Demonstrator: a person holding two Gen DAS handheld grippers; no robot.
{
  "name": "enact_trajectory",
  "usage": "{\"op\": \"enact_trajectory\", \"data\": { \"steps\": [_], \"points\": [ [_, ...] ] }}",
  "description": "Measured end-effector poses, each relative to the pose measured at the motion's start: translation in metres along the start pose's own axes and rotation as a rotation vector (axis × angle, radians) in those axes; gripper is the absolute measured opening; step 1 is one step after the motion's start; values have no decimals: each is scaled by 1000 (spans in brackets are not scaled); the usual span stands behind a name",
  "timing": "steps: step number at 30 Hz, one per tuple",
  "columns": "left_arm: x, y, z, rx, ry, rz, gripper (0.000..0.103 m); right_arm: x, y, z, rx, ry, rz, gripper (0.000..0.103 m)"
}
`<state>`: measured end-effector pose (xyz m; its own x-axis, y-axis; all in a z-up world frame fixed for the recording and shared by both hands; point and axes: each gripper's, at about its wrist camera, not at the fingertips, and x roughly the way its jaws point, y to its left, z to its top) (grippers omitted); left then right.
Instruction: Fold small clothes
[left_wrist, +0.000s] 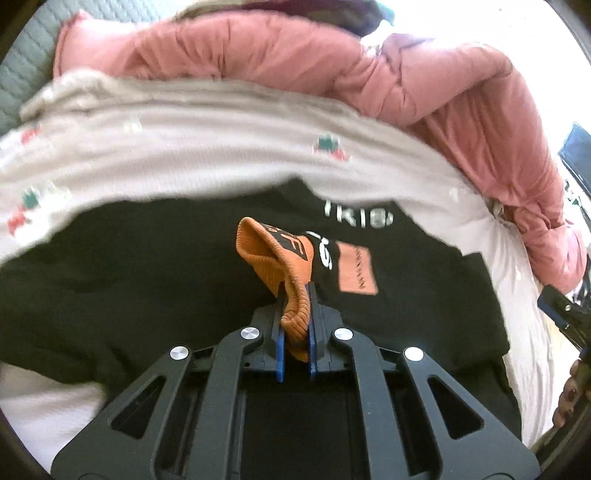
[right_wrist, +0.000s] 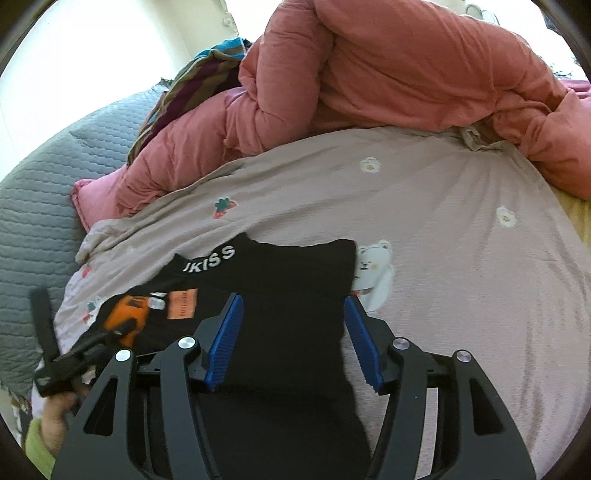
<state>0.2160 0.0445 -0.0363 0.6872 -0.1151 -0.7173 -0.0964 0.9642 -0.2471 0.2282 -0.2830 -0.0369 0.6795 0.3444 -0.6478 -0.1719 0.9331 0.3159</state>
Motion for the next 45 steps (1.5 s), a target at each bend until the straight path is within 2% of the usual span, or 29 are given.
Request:
{"op": "enact_trajectory", "data": {
  "steps": [3, 5, 6, 7, 8, 13, 16, 19, 24, 28, 32, 38, 39, 40, 45],
  "points": [
    [-13, 5, 5, 23, -41, 33, 3, 3, 0, -2, -12, 4, -19, 56],
    [-13, 11, 4, 20, -28, 39, 5, 6, 3, -3, -25, 10, -23, 56],
    [-9, 13, 2, 25, -4, 47, 13, 7, 5, -4, -33, 14, -24, 56],
    [-8, 16, 0, 23, 8, 50, 29, 9, 7, -5, -41, 17, -25, 56],
    [-7, 22, -2, 9, 16, 50, 34, 11, 11, -6, -54, 22, -25, 56],
    [-24, 51, -1, -62, -24, 92, 36, 24, 28, -10, -117, 50, -20, 56],
    [-35, 54, 2, -56, -45, 112, 36, 33, 38, -14, -145, 74, -11, 56],
    [-37, 42, 3, -14, -45, 103, 35, 43, 49, -18, -181, 99, -6, 56],
    [-11, 9, -5, 71, 39, 54, 34, 56, 62, -25, -243, 145, 3, 56],
    [18, 13, -20, 87, 145, 105, 34, 71, 68, -34, -291, 203, -15, 57],
    [19, 24, -27, 65, 139, 80, 40, 91, 49, -45, -250, 287, -83, 63],
    [15, 27, -28, 57, 136, 87, 47, 85, 46, -47, -234, 276, -58, 67],
    [13, 27, -29, 55, 139, 98, 58, 83, 46, -47, -230, 273, -54, 68],
    [12, 29, -29, 44, 148, 97, 63, 82, 46, -47, -227, 269, -49, 70],
    [3, 35, -31, 13, 148, 78, 65, 71, 51, -46, -229, 247, -27, 76]
  ]
}}
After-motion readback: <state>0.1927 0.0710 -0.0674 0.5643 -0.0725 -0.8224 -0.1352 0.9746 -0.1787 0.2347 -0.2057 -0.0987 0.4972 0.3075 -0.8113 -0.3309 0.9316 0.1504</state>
